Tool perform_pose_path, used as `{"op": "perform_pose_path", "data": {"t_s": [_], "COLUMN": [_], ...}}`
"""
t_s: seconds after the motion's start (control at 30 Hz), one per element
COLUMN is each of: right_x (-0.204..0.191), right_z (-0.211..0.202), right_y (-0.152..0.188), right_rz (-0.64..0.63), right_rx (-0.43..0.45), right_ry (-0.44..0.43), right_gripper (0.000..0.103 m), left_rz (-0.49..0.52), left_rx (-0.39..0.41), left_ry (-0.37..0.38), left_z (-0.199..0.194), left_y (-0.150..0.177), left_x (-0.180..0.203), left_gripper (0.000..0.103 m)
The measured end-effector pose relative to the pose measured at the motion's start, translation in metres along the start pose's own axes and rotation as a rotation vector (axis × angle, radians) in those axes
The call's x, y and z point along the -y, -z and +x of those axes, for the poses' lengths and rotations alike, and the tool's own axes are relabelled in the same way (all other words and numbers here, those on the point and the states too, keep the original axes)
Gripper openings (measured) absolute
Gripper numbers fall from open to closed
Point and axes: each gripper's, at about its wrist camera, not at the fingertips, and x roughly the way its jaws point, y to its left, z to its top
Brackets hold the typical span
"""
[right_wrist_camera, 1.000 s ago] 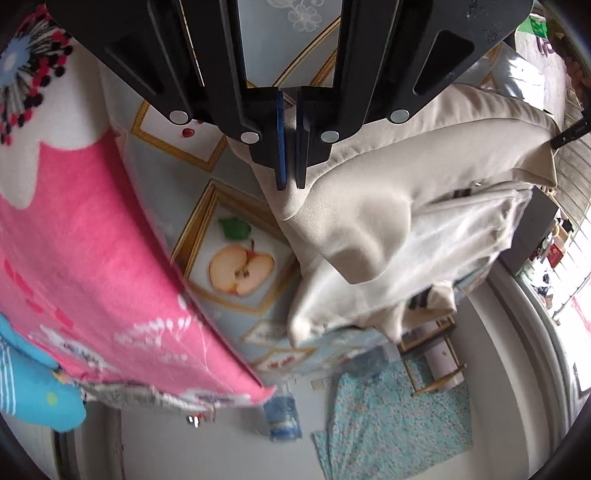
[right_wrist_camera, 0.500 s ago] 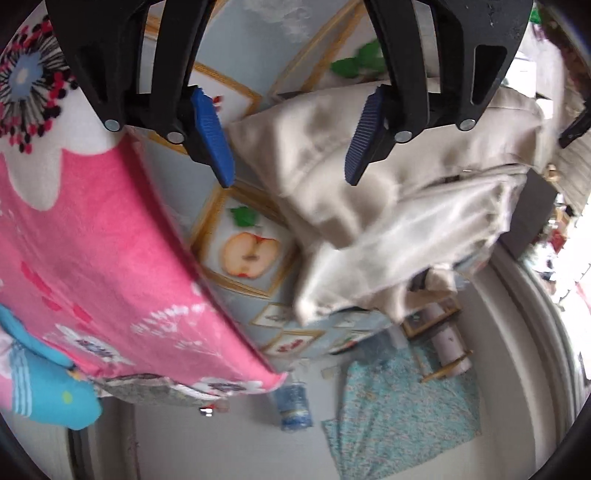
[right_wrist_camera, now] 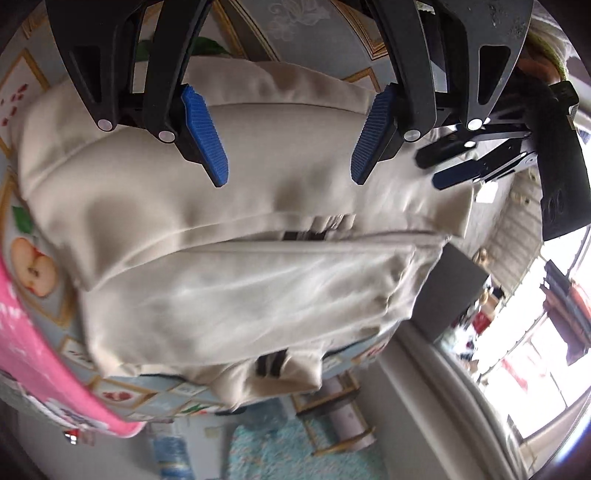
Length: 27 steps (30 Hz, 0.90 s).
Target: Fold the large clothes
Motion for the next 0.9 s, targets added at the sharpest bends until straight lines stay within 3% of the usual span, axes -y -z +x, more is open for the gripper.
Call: {"op": "perform_pose_path", "data": {"t_s": [0.1,0.17,0.2,0.23,0.27,0.33,0.37,0.5,0.6,0.67,0.73,0.9], "right_x": [-0.007,-0.013,-0.015,-0.016,-0.016,-0.016,-0.017,-0.021,-0.029,-0.033,-0.031,-0.013], "right_z": [0.018,0.020,0.020,0.021,0.023,0.023,0.022,0.000,-0.025,-0.029,-0.019,0.032], "right_y": [0.008,0.011,0.012,0.013,0.013,0.014,0.014,0.007,-0.005,-0.012,-0.018,-0.013], "right_rz": [-0.031,-0.077,-0.097,-0.114,-0.116,-0.121,-0.127,-0.119,-0.129,-0.148,-0.159,-0.129], "right_rx": [-0.043,-0.024,-0.023,-0.024,-0.029,-0.024,-0.019,0.055,0.141,0.173,0.167,0.065], "right_ry": [0.047,0.094,0.125,0.150,0.150,0.155,0.158,0.162,0.159,0.176,0.191,0.188], "right_gripper": [0.057,0.041,0.022,0.009,0.006,0.003,0.003,0.002,0.002,0.002,0.002,0.002], "left_rz": [0.020,0.042,0.053,0.064,0.080,0.103,0.111,0.127,0.179,0.213,0.228,0.213], "left_rx": [0.006,0.021,0.030,0.041,0.051,0.068,0.071,0.138,0.266,0.304,0.282,0.142], "left_ry": [-0.037,-0.072,-0.096,-0.127,-0.159,-0.181,-0.188,-0.198,-0.238,-0.265,-0.286,-0.277], "left_z": [0.011,0.012,0.012,0.012,0.012,0.012,0.012,-0.004,-0.032,-0.037,-0.024,0.025], "left_y": [0.004,0.007,0.008,0.010,0.011,0.012,0.012,0.007,-0.005,-0.013,-0.019,-0.014], "left_x": [0.004,0.008,0.010,0.010,0.011,0.011,0.011,0.012,0.020,0.025,0.023,0.011], "left_gripper": [0.054,0.052,0.048,0.035,0.023,0.007,0.004,0.002,0.002,0.002,0.002,0.003]}}
